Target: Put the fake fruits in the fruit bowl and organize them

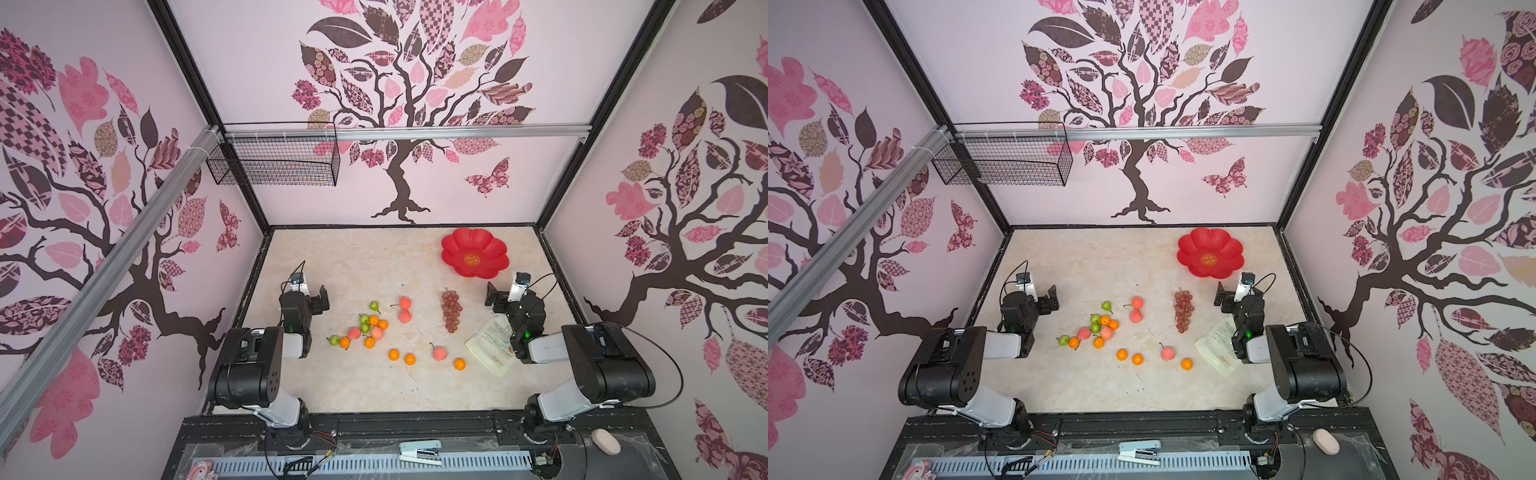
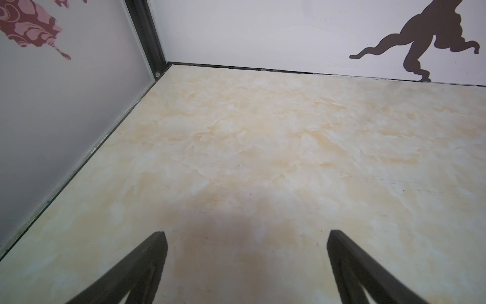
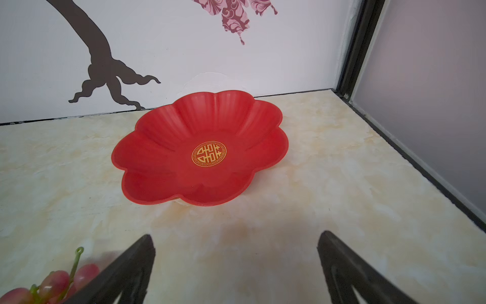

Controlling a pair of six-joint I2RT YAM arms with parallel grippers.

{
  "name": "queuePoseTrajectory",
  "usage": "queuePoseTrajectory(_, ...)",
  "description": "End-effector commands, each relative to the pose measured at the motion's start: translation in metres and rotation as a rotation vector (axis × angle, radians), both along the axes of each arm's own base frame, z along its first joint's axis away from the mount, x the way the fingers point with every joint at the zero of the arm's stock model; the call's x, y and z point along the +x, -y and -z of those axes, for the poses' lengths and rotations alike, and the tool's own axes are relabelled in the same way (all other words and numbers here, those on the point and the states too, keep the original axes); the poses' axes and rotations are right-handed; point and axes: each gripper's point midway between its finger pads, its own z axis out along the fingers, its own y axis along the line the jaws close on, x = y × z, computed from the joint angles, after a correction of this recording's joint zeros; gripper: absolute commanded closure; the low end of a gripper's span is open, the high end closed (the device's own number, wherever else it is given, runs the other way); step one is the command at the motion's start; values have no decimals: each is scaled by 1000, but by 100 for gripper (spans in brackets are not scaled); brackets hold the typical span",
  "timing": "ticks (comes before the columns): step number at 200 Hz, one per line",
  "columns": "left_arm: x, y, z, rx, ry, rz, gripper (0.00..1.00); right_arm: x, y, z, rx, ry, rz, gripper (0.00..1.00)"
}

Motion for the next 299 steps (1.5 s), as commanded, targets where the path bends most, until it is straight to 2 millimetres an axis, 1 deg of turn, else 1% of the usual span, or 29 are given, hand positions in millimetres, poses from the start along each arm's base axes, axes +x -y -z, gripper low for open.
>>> queuePoseTrajectory(1, 4, 1, -10, 7, 32, 8, 1, 2, 0, 3, -9, -7, 1, 0)
queuePoseTrajectory(32, 4, 0, -10, 6, 31, 8, 1, 2, 0, 2, -9, -6, 2, 1)
queuePoseTrajectory(48, 2, -1, -10, -33, 45, 36, 2, 2, 0, 3, -9, -7, 2, 0)
queuePoseTrajectory(67, 4, 2, -10, 8, 32, 11, 2, 2, 1, 2, -5, -6, 1, 0)
queuePoseTrajectory(141, 3, -2, -11, -29, 42, 34, 1, 2, 1, 3, 2, -7, -9, 1)
queuePoseTrajectory(165, 3, 2, -12, 1, 44, 28, 1, -4, -3, 0, -3, 12, -30, 0)
queuePoseTrajectory(187, -2, 7, -27, 69, 56, -12, 1, -14, -15, -12, -24, 70, -105, 0)
queuePoseTrajectory(191, -3, 7, -33, 74, 60, -20, 1, -15, -15, -15, -26, 78, -102, 0)
queuePoseTrajectory(203, -10, 5, -42, 75, 48, -63, 1, -18, -12, -23, -26, 88, -73, 0)
queuePoseTrajectory(219, -22, 9, -59, 101, 74, -98, 1, -18, -13, -28, -16, 45, -55, 0)
queuePoseTrajectory(227, -28, 13, -69, 144, 84, -113, 1, -17, -13, -30, -10, 24, -41, 0)
queuePoseTrajectory(242, -39, 14, -92, 182, 119, -174, 1, -19, -9, -39, 30, 21, 0, 0)
queuePoseTrajectory(252, -43, 13, -106, 156, 132, -213, 1, -20, 1, -46, 79, 21, 71, 0)
queuePoseTrajectory(267, -44, 17, -117, 98, 85, -213, 1, -20, 15, -53, 151, -11, 169, 0)
queuePoseTrajectory(271, -44, 18, -118, 83, 67, -211, 1, -20, 16, -56, 168, -17, 182, 0)
queuePoseTrajectory(273, -43, 18, -122, 73, 68, -213, 1, -20, 16, -57, 174, -24, 188, 0)
queuePoseTrajectory(279, -44, 19, -122, 54, 25, -214, 1, -20, 17, -60, 195, -32, 198, 1)
queuePoseTrajectory(283, -44, 20, -126, 36, 18, -217, 2, -20, 17, -60, 206, -43, 200, 1)
queuePoseTrajectory(299, -47, 21, -132, -37, -50, -248, 1, -22, 13, -64, 277, -90, 203, 1)
